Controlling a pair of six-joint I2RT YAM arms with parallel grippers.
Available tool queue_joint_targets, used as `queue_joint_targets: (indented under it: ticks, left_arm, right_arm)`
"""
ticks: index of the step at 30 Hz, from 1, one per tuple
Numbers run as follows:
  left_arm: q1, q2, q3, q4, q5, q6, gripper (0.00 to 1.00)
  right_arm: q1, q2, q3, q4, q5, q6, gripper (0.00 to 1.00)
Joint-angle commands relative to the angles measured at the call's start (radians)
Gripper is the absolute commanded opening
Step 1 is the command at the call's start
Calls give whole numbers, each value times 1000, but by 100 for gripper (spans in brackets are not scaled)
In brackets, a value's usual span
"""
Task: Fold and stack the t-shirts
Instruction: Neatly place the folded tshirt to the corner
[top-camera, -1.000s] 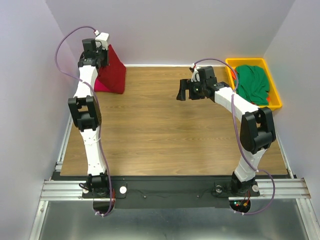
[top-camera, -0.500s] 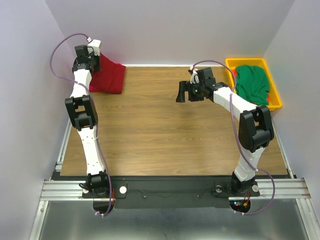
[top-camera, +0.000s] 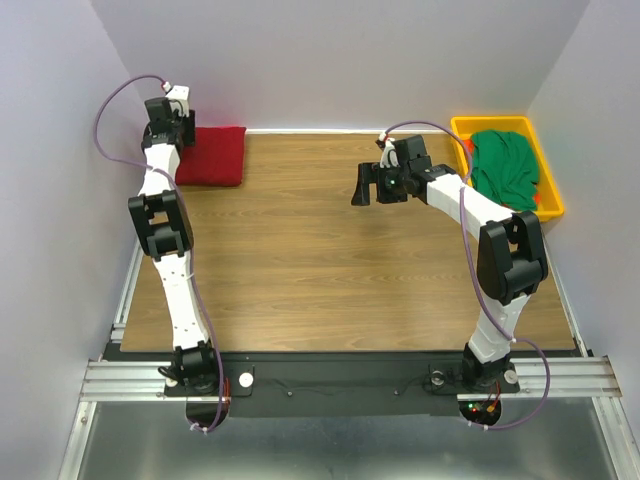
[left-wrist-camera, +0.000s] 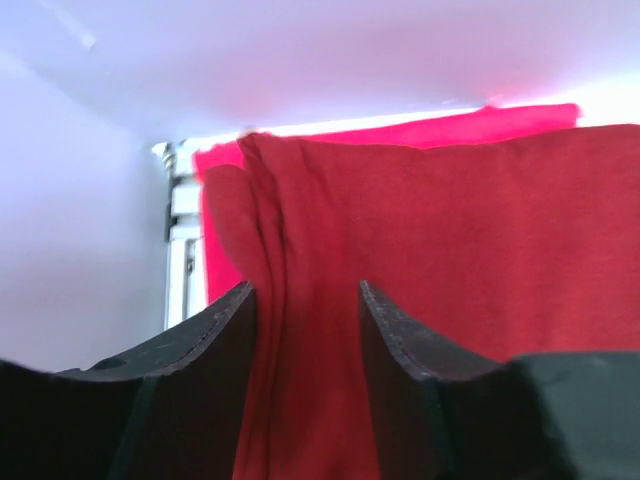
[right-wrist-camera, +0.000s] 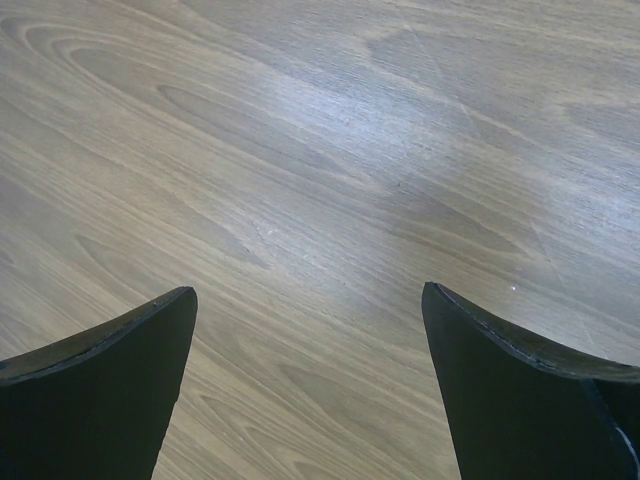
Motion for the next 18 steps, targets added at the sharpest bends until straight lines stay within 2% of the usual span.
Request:
queue_joint_targets:
  ticks: [1, 6, 12, 15, 18]
  left_arm:
    - [46, -33, 79, 54, -89, 2, 58]
    - [95, -131, 32, 49, -11, -19, 60]
    - [98, -338, -149, 17, 105, 1, 63]
    - [98, -394, -247, -7, 177, 5, 62]
    - [98, -441, -341, -23, 217, 11, 56]
  right_arm:
    - [-1, -32, 13, 10, -11, -19, 100]
    - [-1, -69, -2, 10, 24, -42, 100]
    - [-4, -117, -42, 10, 52, -71, 100]
    - [-13, -149, -62, 10, 73, -91, 100]
    - [-24, -181, -84, 8, 82, -108, 100]
